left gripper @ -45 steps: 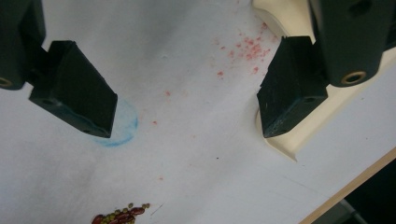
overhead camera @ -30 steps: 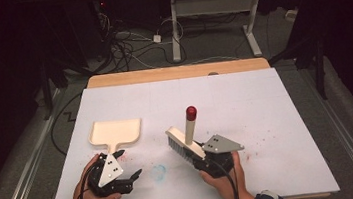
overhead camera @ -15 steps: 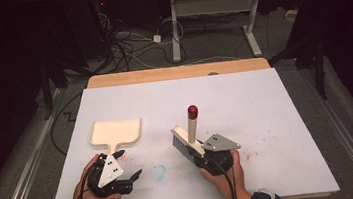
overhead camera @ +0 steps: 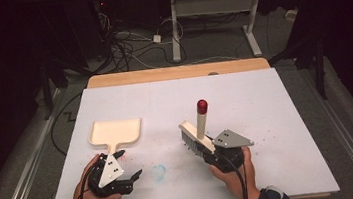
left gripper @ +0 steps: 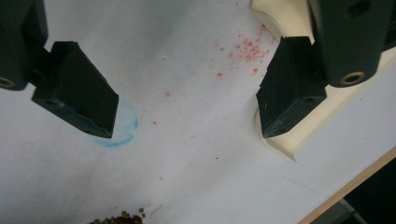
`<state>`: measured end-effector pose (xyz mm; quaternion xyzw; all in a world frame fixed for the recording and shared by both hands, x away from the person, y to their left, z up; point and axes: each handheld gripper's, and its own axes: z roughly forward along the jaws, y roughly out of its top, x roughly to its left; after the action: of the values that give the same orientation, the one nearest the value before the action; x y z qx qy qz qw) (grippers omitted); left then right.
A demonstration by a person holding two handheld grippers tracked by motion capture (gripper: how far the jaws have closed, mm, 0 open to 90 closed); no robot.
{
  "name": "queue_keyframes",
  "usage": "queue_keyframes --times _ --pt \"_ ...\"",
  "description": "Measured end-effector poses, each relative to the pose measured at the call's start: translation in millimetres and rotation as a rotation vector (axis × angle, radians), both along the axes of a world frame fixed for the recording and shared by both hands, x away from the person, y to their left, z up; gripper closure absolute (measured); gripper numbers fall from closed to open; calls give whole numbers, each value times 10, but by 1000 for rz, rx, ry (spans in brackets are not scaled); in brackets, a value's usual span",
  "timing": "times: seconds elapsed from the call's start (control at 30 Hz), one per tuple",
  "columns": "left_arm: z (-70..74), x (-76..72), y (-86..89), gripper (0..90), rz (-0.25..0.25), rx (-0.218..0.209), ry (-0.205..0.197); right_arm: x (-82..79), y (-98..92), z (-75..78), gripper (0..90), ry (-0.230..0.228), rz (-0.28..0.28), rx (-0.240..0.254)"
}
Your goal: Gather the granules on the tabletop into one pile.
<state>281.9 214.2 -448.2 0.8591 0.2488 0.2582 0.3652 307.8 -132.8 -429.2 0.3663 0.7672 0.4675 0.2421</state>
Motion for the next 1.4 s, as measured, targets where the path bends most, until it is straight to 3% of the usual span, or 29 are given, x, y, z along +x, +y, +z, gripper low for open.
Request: queue_keyframes --times 0.13,0.3,0.67,0.87,0.97,1.03,1.4 --pt "0 -1 -3 201 -1 1 1 -25 -95 106 679 -23 22 -7" --pt "-1 2 0 201 1 0 0 -22 -309 215 678 -17 34 1" --pt "2 13 4 200 11 -2 1 -21 -1057 474 678 -13 27 -35" --pt "7 20 13 200 17 -2 1 -52 -1367 576 677 24 71 -93" --pt "10 18 19 200 20 -3 -1 -61 -1452 601 677 71 115 -97" --pt "10 17 24 200 21 -4 -1 -64 -1491 607 677 102 151 -111" --pt "10 18 34 199 29 -8 -3 -34 -1574 561 676 218 207 -94"
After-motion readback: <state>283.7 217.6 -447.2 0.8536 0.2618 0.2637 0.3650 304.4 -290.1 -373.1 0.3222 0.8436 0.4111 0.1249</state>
